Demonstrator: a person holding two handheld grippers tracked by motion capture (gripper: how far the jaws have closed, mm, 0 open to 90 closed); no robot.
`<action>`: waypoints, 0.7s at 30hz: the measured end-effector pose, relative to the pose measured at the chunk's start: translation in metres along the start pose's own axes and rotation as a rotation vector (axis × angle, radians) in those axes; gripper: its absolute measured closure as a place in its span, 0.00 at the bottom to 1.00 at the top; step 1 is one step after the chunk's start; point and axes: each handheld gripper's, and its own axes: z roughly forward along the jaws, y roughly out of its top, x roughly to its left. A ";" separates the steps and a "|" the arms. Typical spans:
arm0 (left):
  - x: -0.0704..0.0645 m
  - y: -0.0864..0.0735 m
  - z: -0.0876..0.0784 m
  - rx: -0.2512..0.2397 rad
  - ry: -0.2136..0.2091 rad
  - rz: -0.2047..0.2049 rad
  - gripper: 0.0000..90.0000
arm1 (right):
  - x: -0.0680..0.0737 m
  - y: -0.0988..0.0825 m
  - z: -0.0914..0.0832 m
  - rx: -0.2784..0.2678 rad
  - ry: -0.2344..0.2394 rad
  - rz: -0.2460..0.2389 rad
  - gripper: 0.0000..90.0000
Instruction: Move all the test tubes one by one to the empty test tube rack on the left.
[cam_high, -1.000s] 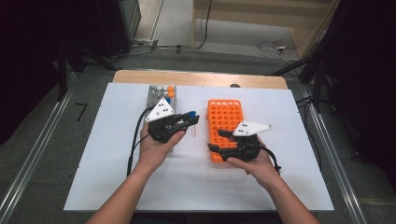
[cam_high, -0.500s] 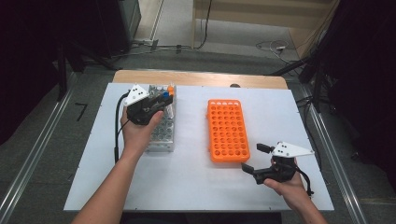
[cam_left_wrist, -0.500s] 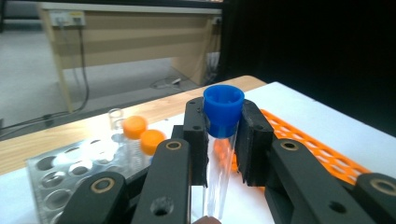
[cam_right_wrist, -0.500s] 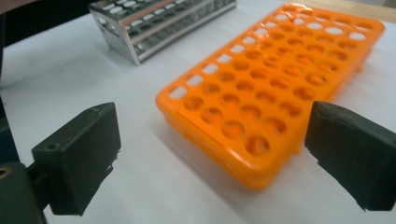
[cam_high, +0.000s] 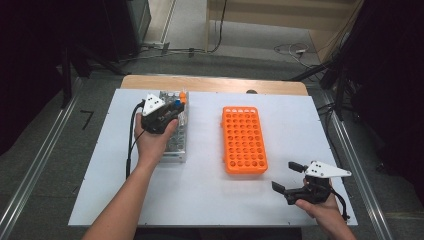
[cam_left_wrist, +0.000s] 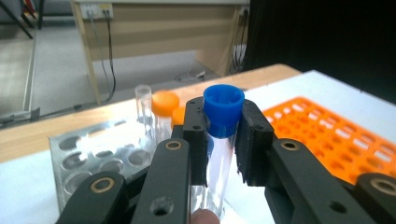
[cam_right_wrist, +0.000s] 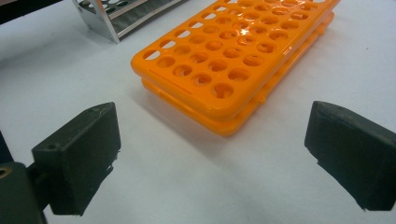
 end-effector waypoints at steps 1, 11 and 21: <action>-0.001 0.000 0.000 0.001 0.002 0.009 0.82 | 0.000 0.000 0.000 0.001 -0.004 0.000 0.03; -0.001 0.003 -0.019 0.016 -0.057 -0.054 0.26 | -0.007 -0.003 -0.001 -0.012 -0.021 0.014 0.03; -0.008 -0.012 -0.062 0.015 -0.112 -0.099 0.00 | -0.017 -0.006 -0.003 -0.026 -0.056 0.023 0.02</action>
